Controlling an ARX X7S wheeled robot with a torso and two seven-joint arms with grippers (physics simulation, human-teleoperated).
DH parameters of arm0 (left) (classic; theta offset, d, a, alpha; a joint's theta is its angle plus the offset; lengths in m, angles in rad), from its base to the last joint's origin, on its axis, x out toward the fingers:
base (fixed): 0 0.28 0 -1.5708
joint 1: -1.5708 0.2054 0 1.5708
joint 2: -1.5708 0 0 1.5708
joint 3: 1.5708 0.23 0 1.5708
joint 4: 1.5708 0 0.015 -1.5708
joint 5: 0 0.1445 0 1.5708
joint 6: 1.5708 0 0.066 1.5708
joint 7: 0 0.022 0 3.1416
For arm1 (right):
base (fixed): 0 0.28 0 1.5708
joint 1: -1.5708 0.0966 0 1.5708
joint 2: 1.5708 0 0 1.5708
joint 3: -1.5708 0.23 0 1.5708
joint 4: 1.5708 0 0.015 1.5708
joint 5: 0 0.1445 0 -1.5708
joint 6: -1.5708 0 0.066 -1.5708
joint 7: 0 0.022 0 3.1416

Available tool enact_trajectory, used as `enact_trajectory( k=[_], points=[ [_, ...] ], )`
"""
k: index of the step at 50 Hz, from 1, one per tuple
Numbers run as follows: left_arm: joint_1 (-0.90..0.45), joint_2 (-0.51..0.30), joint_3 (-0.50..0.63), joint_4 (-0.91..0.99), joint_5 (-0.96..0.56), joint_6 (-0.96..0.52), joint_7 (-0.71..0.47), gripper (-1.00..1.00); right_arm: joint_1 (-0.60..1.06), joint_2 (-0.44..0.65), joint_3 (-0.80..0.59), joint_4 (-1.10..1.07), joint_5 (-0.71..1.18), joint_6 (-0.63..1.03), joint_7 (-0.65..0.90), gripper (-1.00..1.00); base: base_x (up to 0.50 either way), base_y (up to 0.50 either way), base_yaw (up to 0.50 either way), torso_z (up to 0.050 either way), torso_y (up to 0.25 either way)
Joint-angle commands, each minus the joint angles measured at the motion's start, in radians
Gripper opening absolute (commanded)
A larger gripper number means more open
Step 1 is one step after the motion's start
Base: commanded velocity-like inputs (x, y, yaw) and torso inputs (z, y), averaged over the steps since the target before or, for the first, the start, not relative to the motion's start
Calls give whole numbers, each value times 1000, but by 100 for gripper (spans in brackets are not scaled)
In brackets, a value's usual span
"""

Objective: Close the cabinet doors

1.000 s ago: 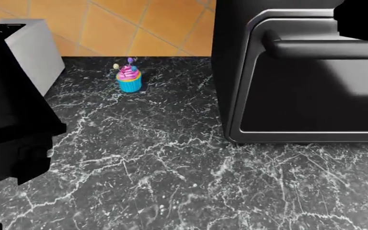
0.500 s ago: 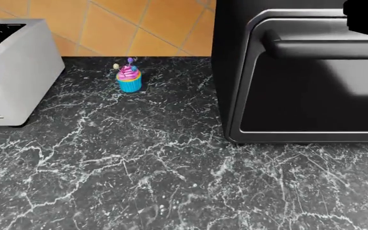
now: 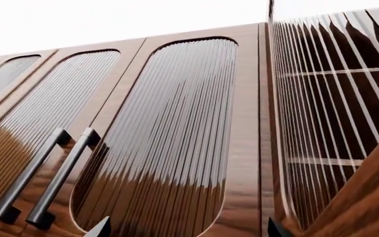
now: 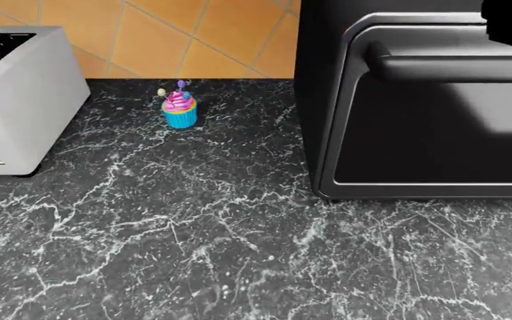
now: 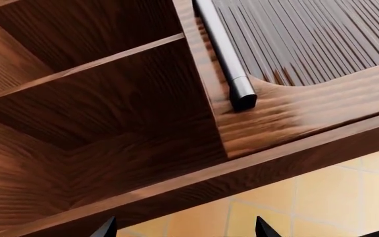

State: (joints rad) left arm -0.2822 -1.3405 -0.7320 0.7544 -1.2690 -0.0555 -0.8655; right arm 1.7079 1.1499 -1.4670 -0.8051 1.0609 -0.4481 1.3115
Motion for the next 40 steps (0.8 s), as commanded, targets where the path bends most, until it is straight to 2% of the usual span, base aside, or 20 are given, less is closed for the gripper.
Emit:
enact_trajectory(
  k=[1, 3, 4, 5, 6, 7, 8, 10, 11, 12, 13, 19, 23, 32, 40],
  points=[
    [24, -230, 77, -102, -37, 187, -6, 100, -3, 0, 5, -2, 9, 5, -4, 100, 0, 0, 0, 0, 0],
    [17, -230, 72, -104, -36, 190, 34, 100, -4, 1, 6, -2, 10, 6, -6, 100, 0, 0, 0, 0, 0],
    [-133, -80, 222, -102, 39, 40, 140, 100, -4, 1, 6, -2, 11, 6, -8, 100, 0, 0, 0, 0, 0],
    [-283, 70, 372, -60, 189, -110, 290, 100, -4, 1, 7, -2, 12, 6, -9, 100, 0, 0, 0, 0, 0],
    [-433, 220, 469, -20, 339, -260, 440, 100, -5, 1, 7, -3, 14, 6, -10, 100, 0, 0, 0, 0, 0],
    [-583, 370, 471, 1, 489, -410, 590, 100, -5, 1, 7, -3, 14, 7, -10, 100, 0, 0, 0, 0, 0],
    [-733, 520, 536, -32, 639, -560, 692, 100, -5, 1, 8, -3, 15, 7, -12, 100, 0, 0, 0, 0, 0],
    [-1033, 818, 631, -80, 737, -860, 721, 100, -6, 1, 9, -3, 16, 7, -14, 100, 0, 0, 0, 0, 0],
    [-1183, 811, 666, -95, 763, -927, 735, 100, -6, 1, 9, -3, 17, 7, -14, 100, 0, 0, 0, 0, 0],
    [-1333, 811, 722, -130, 799, -872, 754, 100, -7, 1, 9, -3, 19, 7, -16, 100, 0, 0, 0, 0, 0],
    [-1374, 820, 738, -152, 809, -862, 754, 100, -7, 1, 10, -3, 20, 8, -18, 100, 0, 0, 0, 0, 0],
    [-1388, 838, 866, -249, 880, -785, 778, 100, -9, 1, 13, -4, 22, 9, -19, 100, 0, 0, 0, 7, 0],
    [-1387, 843, 914, -283, 908, -756, 787, 100, -10, 1, 14, -4, 25, 10, -21, 100, 0, 0, 0, 6, 4],
    [-1459, 867, 955, -360, 929, -747, 796, 100, -13, 1, 18, -5, 28, 12, -24, 100, 0, 0, 0, 0, 0],
    [-1432, 868, 1020, -411, 971, -688, 810, 100, -17, 0, 23, -4, 24, 12, -20, 100, 0, 0, 0, 0, 0]
  ],
)
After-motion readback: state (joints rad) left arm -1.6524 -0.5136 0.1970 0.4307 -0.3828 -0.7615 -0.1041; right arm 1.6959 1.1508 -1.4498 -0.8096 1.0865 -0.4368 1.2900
